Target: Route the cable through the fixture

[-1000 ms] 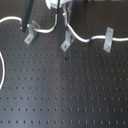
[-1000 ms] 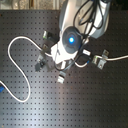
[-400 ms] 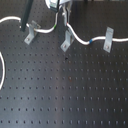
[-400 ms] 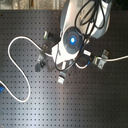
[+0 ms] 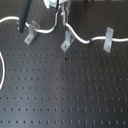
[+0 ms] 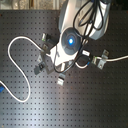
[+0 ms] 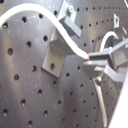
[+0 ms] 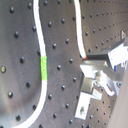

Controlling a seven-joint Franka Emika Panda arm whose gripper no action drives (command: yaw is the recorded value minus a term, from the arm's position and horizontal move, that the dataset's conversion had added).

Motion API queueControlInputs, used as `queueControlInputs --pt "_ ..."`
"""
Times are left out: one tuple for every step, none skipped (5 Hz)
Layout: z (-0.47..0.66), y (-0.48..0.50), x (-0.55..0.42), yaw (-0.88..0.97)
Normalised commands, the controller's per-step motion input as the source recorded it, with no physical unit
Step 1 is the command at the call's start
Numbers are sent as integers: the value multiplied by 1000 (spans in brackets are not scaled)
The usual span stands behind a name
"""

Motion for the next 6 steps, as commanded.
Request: queueControlInputs --pt "-556 -44 41 0" --pt "-265 -104 60 0" --pt "169 0 -1 -17" --pt "315 13 -2 -37" --pt "481 130 37 -57" --pt "495 172 -26 -46"
